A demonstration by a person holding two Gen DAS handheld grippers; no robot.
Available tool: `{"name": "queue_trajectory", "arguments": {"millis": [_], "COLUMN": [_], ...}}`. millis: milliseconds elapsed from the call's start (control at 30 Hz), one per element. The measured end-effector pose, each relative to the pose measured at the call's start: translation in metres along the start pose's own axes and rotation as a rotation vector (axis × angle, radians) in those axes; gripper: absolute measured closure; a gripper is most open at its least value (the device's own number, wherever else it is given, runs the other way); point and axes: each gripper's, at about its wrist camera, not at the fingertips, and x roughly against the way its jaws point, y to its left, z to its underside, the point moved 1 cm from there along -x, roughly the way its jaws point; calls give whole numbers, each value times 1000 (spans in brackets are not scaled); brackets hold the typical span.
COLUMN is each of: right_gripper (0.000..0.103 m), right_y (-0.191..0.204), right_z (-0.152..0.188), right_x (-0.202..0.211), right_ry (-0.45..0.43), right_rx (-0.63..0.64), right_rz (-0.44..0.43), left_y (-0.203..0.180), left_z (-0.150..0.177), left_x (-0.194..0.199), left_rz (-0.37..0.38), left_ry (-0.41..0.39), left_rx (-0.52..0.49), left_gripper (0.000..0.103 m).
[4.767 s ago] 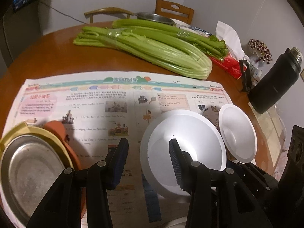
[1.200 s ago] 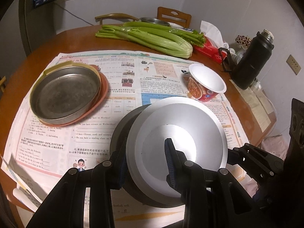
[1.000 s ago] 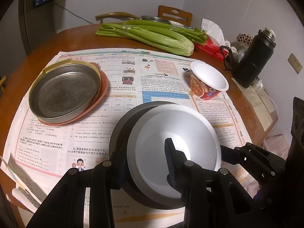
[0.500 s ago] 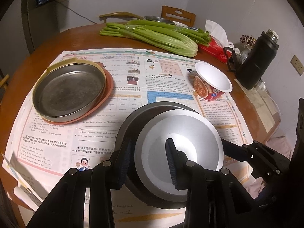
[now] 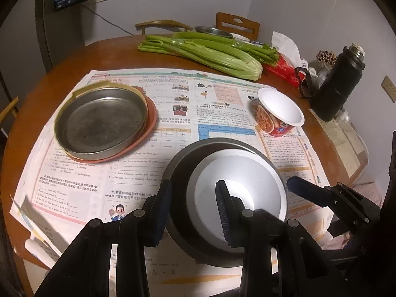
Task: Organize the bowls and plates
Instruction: 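Lower the white bowl into the steel bowl and open the left tool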
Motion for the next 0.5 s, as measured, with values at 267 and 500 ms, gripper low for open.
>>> {"name": "queue_trajectory", "arguments": {"millis": [267,500], "right_gripper": [38,38], "right_y": [-9,-16], "right_z": [-4,-6], "right_x": [15,26], "right_ry": [-52,-84], "right_rx": [-21,-37], "right_rz": [6,3], "left_y": [-9,-19], "left_z": [-5,-11], "left_x": [15,25], "left_rz": [-2,-9], "left_ry": [-38,-64], "left_rx": [-16,-28], "left_gripper": [65,61]}}
